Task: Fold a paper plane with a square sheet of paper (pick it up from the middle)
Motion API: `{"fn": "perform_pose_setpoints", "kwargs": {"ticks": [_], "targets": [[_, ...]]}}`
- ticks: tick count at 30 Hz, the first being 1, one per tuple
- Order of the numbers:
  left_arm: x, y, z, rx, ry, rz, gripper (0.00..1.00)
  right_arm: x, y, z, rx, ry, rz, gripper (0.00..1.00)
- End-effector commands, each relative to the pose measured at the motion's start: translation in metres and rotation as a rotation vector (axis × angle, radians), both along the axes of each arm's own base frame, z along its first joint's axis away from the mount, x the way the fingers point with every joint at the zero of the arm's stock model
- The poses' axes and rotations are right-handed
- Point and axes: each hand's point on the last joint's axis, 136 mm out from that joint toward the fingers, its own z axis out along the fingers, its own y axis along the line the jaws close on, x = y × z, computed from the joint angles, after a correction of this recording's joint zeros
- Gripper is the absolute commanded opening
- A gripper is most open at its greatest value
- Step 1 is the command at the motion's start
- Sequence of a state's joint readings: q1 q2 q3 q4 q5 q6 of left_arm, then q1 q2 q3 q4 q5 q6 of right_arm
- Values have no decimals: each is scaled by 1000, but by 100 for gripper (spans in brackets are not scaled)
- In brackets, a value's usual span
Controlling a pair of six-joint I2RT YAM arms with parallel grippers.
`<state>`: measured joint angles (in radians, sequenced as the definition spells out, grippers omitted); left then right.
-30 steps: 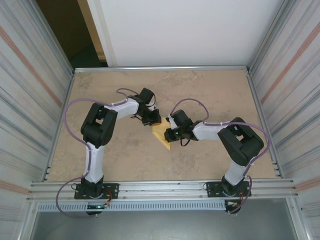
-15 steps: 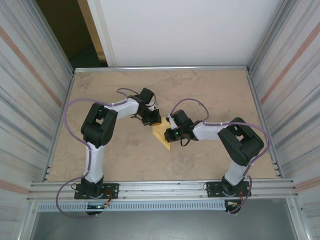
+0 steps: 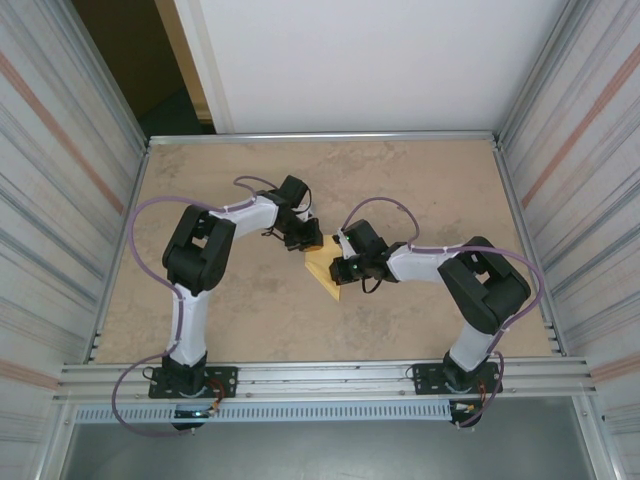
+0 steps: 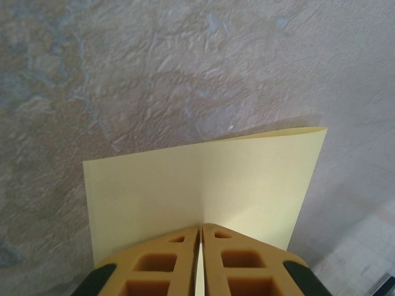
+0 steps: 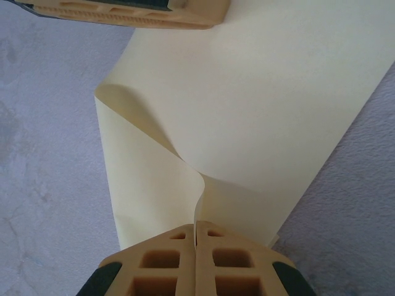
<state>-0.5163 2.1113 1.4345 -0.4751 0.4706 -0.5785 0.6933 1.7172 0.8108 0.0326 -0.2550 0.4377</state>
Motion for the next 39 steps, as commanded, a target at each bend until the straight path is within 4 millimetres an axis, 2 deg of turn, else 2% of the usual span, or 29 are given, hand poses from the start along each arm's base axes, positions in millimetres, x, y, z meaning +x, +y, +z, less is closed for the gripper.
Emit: {"fn": "perform_pose_setpoints", "kwargs": {"ticks": [1,10,12,15,16,19,23,28,32,36,39], "targets": [[-19,16,-33,94,90,-11,12,0,-3,-5,-10,19,-20,0],[-16,12,-25,77,78,-13,12,-3,-5,-20,-40,56,-21,0],[-13,11,-18,68,63,-15,13,-4,-7,-22,-46,58,-24,0],[-6,7,6,43,19,-17,13,-4,-8,-21,-48,54,-26,0],[-2,5,25,20,-18,-12,14,-4,-8,-20,-47,53,-26,0],[4,5,58,-18,-94,16,18,-3,-8,-18,-45,48,-29,0],[-6,7,79,-86,-126,63,22,-3,-7,-17,-40,46,-31,0],[-38,2,74,-148,-83,88,21,-3,-5,-17,-33,52,-28,0],[-62,-6,61,-146,-38,70,17,-3,-5,-18,-36,55,-28,0],[-76,-6,40,-115,10,62,14,-3,-5,-18,-37,57,-26,0],[-80,-7,34,-114,29,52,13,-3,-5,-18,-38,60,-25,0]]}}
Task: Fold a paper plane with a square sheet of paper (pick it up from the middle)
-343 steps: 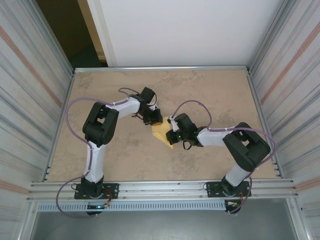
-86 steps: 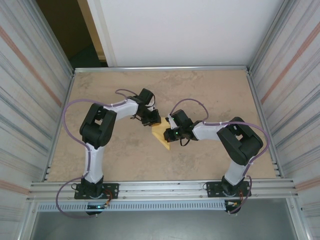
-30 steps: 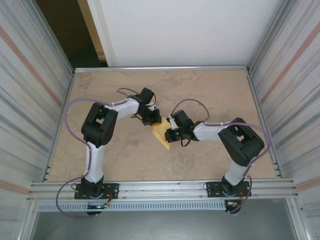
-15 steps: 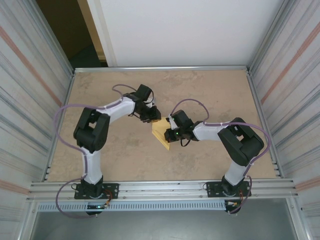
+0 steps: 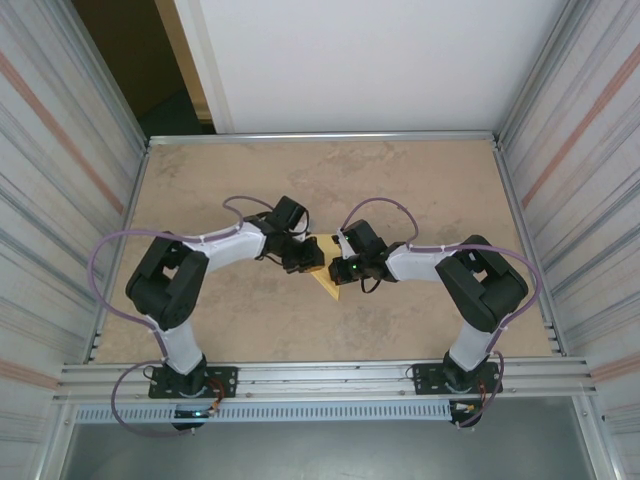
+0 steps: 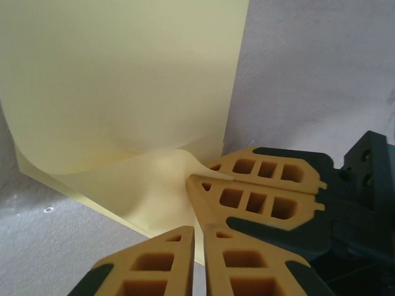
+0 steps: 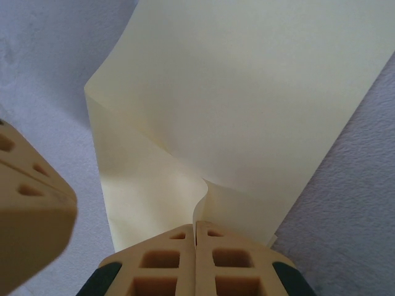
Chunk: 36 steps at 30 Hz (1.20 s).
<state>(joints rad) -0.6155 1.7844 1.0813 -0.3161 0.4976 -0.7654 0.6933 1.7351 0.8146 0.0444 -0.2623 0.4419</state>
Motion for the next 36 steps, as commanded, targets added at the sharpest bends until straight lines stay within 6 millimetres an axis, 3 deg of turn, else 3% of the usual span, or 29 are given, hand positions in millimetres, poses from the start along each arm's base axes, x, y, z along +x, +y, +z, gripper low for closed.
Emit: {"fn": "perform_pose_setpoints", "kwargs": {"ticks": [1,17,36], "targets": [[-3,-2,-7,-10,25,5,13,-4,-8,-15,-45,51,-26,0],[-7,4,-36,72,71,-7,12,-4,-8,-16,-49,53,-26,0],[-10,11,-48,117,93,-6,12,-5,-8,-18,-49,59,-27,0]]}}
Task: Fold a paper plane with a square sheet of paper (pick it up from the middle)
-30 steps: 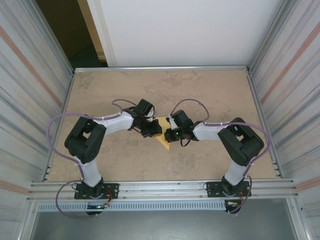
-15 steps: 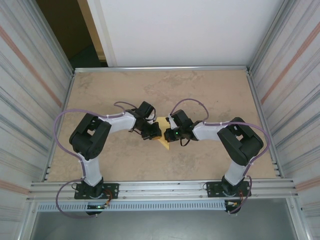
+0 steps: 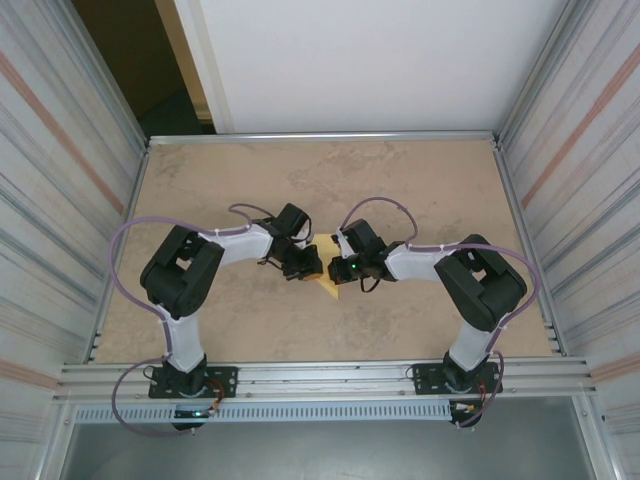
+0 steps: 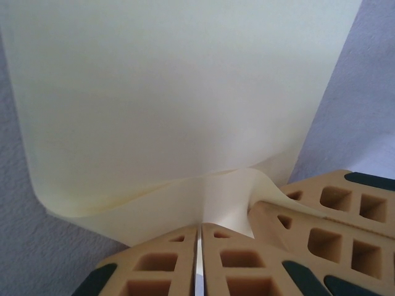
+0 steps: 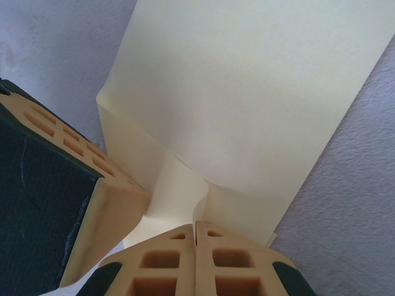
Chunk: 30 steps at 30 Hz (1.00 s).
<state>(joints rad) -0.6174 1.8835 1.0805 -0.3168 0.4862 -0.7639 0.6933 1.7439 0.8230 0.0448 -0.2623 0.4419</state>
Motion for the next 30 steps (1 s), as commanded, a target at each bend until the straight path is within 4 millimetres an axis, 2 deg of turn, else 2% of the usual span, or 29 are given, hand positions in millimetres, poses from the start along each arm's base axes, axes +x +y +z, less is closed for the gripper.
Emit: {"fn": "perform_pose_setpoints", "kwargs": {"ticks": [1,6,13,18,21,24,30], "targets": [[-5,6,-10,54,20,-9,12,-6,-9,-17,-49,59,-26,0],[-9,12,-16,90,42,-5,12,-5,-9,-13,-43,52,-34,1],[-16,22,-28,140,78,0,12,10,-16,17,-48,9,-130,29],[-17,23,-31,147,80,5,12,18,-33,30,-57,-2,-221,38],[-17,23,-31,147,81,6,12,17,-38,40,-40,-5,-231,38],[-17,23,-31,149,85,11,12,10,-34,48,-7,1,-199,36],[-18,25,-33,159,92,22,11,-16,-8,53,108,65,-74,16]]}}
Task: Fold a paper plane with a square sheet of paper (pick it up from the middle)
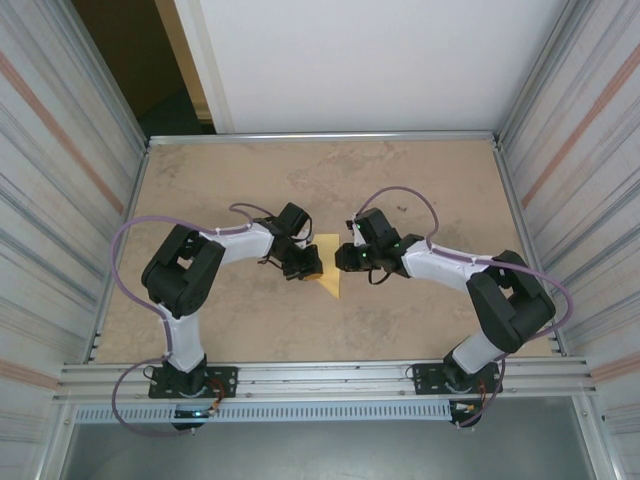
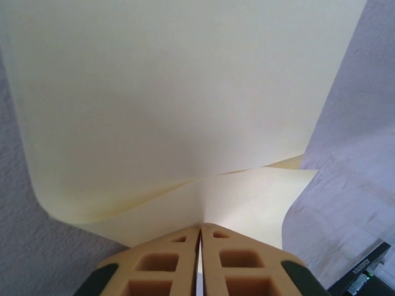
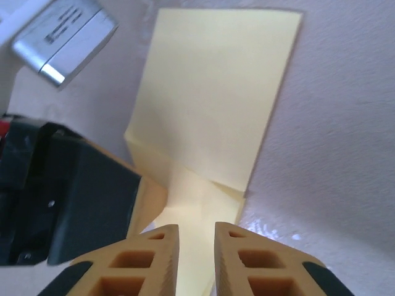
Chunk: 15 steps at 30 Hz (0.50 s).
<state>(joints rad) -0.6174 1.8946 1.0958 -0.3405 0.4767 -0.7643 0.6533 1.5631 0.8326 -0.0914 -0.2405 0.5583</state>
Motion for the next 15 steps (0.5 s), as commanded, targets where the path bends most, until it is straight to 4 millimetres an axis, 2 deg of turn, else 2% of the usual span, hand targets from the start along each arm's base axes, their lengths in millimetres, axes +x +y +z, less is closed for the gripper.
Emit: {"fn": "perform_pose_setpoints", "kwargs": {"ticks": [1,7,15], "targets": [[-18,24,-31,141,83,19,11,-25,17,1,61,52,87,13],[-19,24,-33,143,87,18,11,-39,39,-10,88,102,150,4],[-19,23,-32,139,88,13,11,-39,50,-21,76,130,170,2]]}}
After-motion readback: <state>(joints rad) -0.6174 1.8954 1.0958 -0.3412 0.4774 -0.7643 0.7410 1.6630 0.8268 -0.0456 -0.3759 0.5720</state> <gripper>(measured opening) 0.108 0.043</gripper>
